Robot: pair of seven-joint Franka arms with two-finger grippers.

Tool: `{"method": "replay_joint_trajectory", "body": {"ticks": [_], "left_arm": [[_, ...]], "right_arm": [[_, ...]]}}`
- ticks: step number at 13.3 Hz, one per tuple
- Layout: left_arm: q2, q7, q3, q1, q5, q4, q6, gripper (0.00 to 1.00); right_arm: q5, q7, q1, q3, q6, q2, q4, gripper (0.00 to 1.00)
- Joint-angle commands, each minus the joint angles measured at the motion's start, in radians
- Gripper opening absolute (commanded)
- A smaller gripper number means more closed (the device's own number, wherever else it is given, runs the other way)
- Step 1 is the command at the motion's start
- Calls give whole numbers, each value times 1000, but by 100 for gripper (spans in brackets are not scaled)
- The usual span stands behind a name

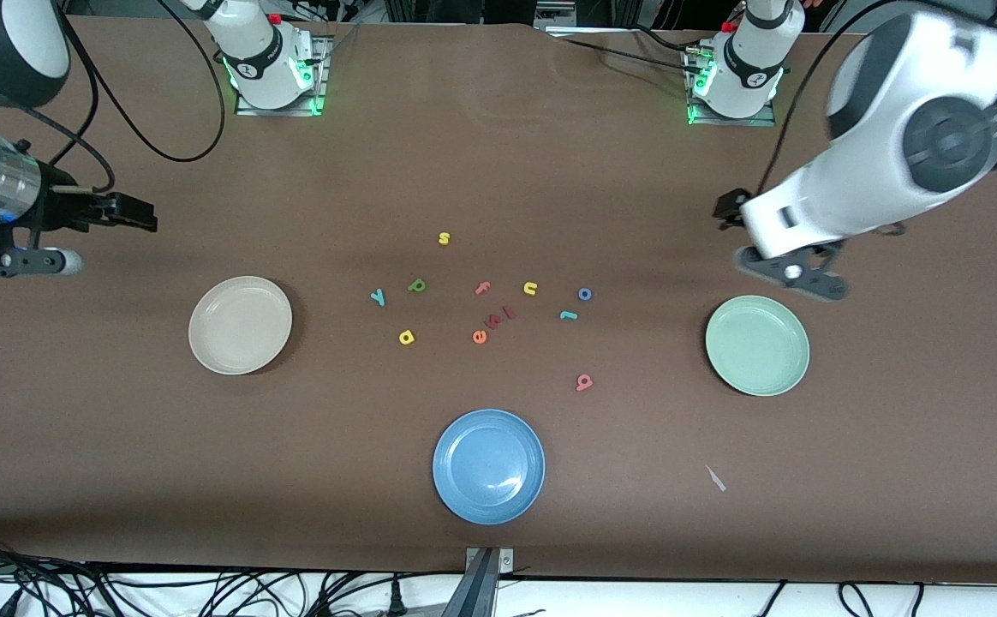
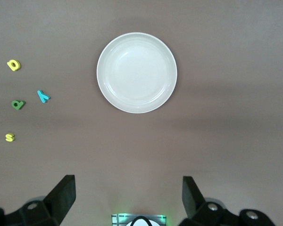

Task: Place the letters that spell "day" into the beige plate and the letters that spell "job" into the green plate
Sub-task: 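Move the right gripper toward the cyan y while the left gripper reaches the cyan l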

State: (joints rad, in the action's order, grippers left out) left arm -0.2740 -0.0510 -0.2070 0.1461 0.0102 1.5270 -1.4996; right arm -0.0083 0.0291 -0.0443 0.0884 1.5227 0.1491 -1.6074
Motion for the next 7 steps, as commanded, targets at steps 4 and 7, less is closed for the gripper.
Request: {"method": "replay_joint_trajectory", "body": {"ticks": [4, 7], "left_arm": [[-194, -18, 8, 141, 55, -82, -126, 100], [-261, -125, 6, 168, 70, -82, -203, 100]], "right_arm": [[7, -9, 64, -1, 5, 88, 26, 100], [19, 9, 147, 1, 42, 145, 29, 100]]}}
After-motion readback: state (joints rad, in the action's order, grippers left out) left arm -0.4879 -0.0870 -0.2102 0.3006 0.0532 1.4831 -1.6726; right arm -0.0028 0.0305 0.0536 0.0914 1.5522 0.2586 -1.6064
